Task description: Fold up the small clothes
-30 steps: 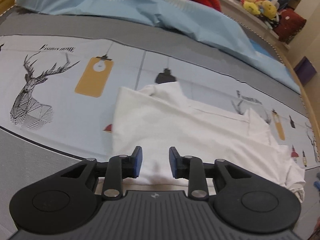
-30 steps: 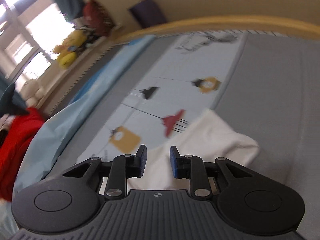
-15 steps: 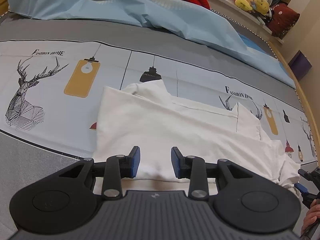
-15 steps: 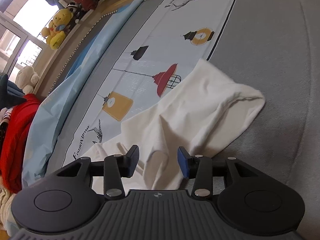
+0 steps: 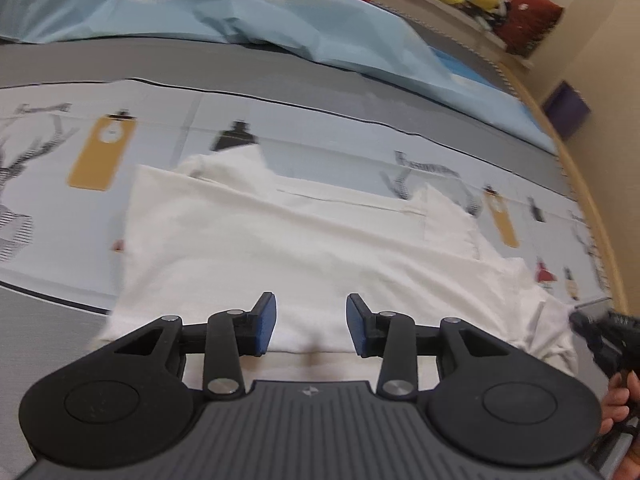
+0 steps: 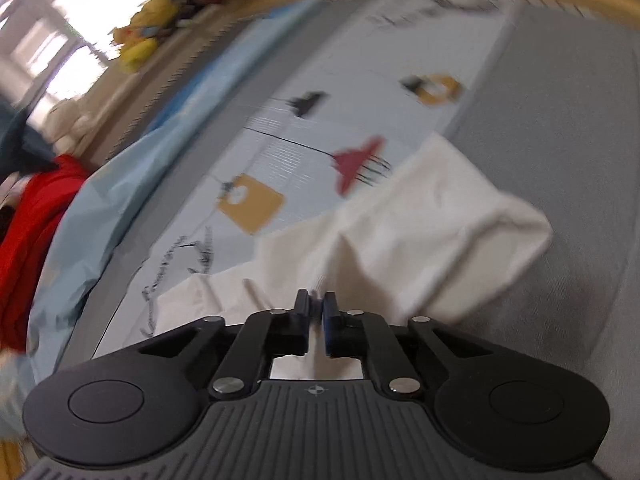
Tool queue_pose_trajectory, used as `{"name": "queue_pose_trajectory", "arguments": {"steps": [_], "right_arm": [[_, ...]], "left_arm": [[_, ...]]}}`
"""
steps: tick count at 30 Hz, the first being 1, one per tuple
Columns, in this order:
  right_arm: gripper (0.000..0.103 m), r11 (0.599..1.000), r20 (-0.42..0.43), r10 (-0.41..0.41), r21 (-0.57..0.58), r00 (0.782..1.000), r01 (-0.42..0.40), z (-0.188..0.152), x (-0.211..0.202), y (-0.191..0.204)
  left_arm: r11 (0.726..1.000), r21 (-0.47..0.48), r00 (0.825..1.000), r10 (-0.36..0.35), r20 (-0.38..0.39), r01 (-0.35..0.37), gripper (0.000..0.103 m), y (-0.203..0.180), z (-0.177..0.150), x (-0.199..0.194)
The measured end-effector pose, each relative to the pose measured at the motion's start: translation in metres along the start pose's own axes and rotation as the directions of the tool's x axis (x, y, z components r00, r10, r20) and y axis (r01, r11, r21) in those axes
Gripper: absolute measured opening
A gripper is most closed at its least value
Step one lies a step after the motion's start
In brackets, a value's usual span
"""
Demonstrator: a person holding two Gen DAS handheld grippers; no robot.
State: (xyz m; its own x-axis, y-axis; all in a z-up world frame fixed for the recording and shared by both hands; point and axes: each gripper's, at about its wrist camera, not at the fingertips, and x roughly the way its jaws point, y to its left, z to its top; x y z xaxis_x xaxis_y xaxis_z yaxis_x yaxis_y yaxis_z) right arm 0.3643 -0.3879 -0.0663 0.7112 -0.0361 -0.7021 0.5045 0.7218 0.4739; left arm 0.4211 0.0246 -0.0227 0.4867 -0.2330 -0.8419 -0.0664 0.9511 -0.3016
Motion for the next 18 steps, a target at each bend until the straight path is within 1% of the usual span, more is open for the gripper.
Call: {"name": "queue_pose_trajectory", "arguments": {"steps": [2,3,5,6,7,8,10,12,15,18], "right_arm": [[0.004,0.994,0.017,0.087,-0.066,0.996,-0.086,0.000,-0.012,0.018],[0.004,0.985,0.007,0.150,-0.091,0.989,-0.148,-0.001,-0.017,0.027],[0.004,0.963,-0.030,0.241,-0.118,0.970,-0.242,-0.004,-0.024,0.041],[0.004,0.945,-0.060,0.293,-0.132,0.954,-0.298,-0.007,-0.028,0.050],[0.004,0.931,-0.087,0.326,-0.144,0.941,-0.336,-0.010,-0.030,0.056],[0.004,0.913,-0.122,0.360,-0.157,0.925,-0.376,-0.015,-0.032,0.064],[0.004,0.883,-0.180,0.409,-0.170,0.895,-0.438,-0.022,-0.034,0.075],[0.004,0.863,-0.219,0.433,-0.180,0.874,-0.473,-0.030,-0.035,0.084],[0.004,0.838,-0.269,0.461,-0.180,0.846,-0.515,-0.037,-0.035,0.094],[0.004,0.824,-0.291,0.478,-0.180,0.829,-0.538,-0.040,-0.040,0.101]], "left_arm": [[0.996,0.012,0.996,-0.085,-0.009,0.085,0.050,-0.011,-0.003,0.002],[0.992,0.018,0.992,-0.127,-0.014,0.127,0.053,-0.016,-0.004,0.002],[0.975,0.034,0.975,-0.220,-0.026,0.221,0.054,-0.030,-0.008,0.003],[0.962,0.049,0.963,-0.267,-0.034,0.268,0.057,-0.039,-0.010,0.003],[0.951,0.063,0.953,-0.301,-0.041,0.303,0.061,-0.046,-0.013,0.003],[0.939,0.078,0.942,-0.331,-0.046,0.334,0.062,-0.054,-0.015,0.003],[0.915,0.115,0.922,-0.381,-0.061,0.386,0.064,-0.070,-0.021,0.004],[0.901,0.159,0.915,-0.398,-0.066,0.403,0.064,-0.084,-0.027,0.004],[0.904,0.211,0.927,-0.373,-0.038,0.372,0.064,-0.098,-0.032,0.005],[0.909,0.212,0.932,-0.361,-0.025,0.358,0.062,-0.102,-0.034,0.009]]}}
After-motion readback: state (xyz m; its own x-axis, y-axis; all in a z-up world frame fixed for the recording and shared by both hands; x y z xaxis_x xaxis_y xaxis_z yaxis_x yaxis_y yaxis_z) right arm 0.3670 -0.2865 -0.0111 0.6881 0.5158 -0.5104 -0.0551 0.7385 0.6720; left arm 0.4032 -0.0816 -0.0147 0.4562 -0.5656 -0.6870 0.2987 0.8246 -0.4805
